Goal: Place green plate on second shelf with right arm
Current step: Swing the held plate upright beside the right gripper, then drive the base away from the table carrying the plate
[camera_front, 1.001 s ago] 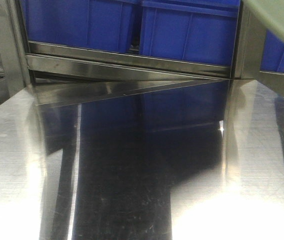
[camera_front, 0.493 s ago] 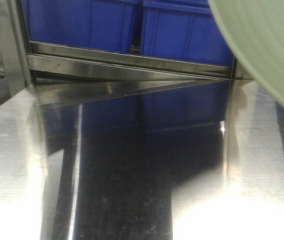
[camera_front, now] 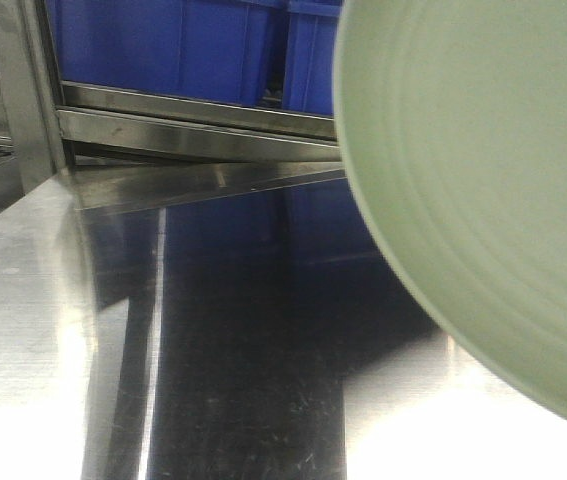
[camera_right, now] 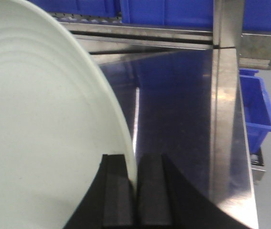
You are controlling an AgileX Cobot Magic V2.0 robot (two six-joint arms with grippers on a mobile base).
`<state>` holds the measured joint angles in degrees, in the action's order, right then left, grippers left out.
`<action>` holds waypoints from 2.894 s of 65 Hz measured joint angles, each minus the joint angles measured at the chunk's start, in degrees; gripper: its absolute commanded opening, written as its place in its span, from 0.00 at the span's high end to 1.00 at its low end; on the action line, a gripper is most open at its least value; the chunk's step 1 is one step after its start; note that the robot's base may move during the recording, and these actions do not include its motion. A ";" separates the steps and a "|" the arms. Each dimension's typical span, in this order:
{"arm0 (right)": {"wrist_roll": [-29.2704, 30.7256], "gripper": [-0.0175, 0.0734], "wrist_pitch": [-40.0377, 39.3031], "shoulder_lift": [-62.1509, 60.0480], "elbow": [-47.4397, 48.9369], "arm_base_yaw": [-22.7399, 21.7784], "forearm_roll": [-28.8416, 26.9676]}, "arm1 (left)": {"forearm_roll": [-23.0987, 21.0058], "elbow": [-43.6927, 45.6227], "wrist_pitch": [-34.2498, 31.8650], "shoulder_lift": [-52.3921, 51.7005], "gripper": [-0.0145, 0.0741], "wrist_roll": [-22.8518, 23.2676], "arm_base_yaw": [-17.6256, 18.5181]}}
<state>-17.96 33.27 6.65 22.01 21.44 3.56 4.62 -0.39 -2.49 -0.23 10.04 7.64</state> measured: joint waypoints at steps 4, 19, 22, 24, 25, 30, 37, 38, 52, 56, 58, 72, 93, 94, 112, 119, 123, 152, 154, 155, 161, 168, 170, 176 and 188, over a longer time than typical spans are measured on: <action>0.00 0.78 -1.20 0.12 -0.87 0.00 -1.30 | -0.08 0.00 0.00 0.00 0.69 0.00 0.00; -0.09 0.78 -1.89 0.61 -1.88 0.00 -3.16 | -0.22 0.00 0.00 0.00 0.69 0.00 0.00; -0.09 0.78 -2.40 0.61 -1.88 0.00 -3.03 | -0.22 0.00 0.00 0.00 0.69 0.00 0.00; -0.09 0.78 -2.80 0.61 -1.88 0.00 -2.67 | -0.22 0.00 0.00 0.00 0.69 0.00 0.00; -0.09 0.78 -3.17 0.61 -1.88 0.00 -2.55 | -0.22 0.00 0.00 0.00 0.69 0.00 0.00; -0.09 0.78 -4.18 0.61 -1.88 0.00 -2.29 | -0.22 0.00 0.00 0.00 0.69 0.00 0.00; -0.09 0.78 -4.86 0.61 -1.88 0.00 -2.08 | -0.22 0.00 0.00 0.00 0.69 0.00 0.00; -0.09 0.78 -4.86 0.61 -1.88 0.00 -2.08 | -0.22 0.00 0.00 0.00 0.69 0.00 0.00; 0.01 0.78 -5.14 0.61 -1.88 0.00 -2.08 | -0.22 0.00 0.00 0.00 0.69 0.00 0.00; 0.01 0.78 -5.14 0.61 -1.88 0.00 -2.08 | -0.22 0.00 0.00 0.00 0.69 0.00 0.00; 0.01 0.78 -5.14 0.61 -1.96 0.00 -2.08 | -0.22 0.00 0.00 0.00 0.69 0.00 0.00; 0.01 0.78 -5.14 0.61 -1.96 0.00 -2.08 | -0.22 0.00 0.00 0.00 0.69 0.00 0.00; 0.01 0.78 -5.14 0.61 -1.96 0.00 -2.08 | -0.22 0.00 0.00 0.00 0.69 0.00 0.00; 0.01 0.78 -5.14 0.61 -1.96 0.00 -2.08 | -0.22 0.00 0.00 0.00 0.69 0.00 0.00; 0.01 0.78 -5.14 0.61 -1.96 0.00 -2.01 | -0.22 0.00 0.00 0.00 0.69 0.00 0.00; 0.01 0.78 -5.14 0.61 -1.96 0.00 -2.01 | -0.22 0.00 0.00 0.00 0.69 0.00 0.00; 0.01 0.78 -5.14 0.73 -1.96 0.00 -2.01 | -0.22 0.00 0.00 0.00 0.69 0.00 0.00; 0.01 0.78 -5.05 0.73 -1.96 0.00 -2.01 | -0.22 0.00 0.08 0.00 0.69 0.00 0.00; 0.01 0.78 -5.00 0.73 -1.96 0.00 -2.01 | -0.22 0.00 0.08 0.00 0.69 0.00 0.00; 0.01 0.78 -5.00 0.73 -1.96 0.00 -2.01 | -0.22 0.00 0.08 0.00 0.69 0.00 0.00; 0.01 0.78 -5.00 0.73 -1.96 0.00 -2.01 | -0.22 0.00 0.08 0.00 0.69 0.00 0.00; 0.01 0.78 -4.91 0.73 -1.96 0.00 -1.96 | -0.22 0.00 0.08 0.00 0.69 0.00 0.00; 0.01 0.78 -4.91 0.73 -1.96 0.00 -1.96 | -0.22 0.00 0.08 0.00 0.69 0.00 0.00; 0.01 0.78 -4.91 0.73 -1.96 0.00 -1.96 | -0.22 0.00 0.08 0.00 0.69 0.00 0.00; 0.01 0.78 -4.91 0.73 -1.96 0.00 -1.96 | -0.22 0.00 0.08 0.00 0.69 0.00 0.00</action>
<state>-17.95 28.36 7.38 20.05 21.44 1.59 4.40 -0.39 -2.41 -0.23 10.04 7.64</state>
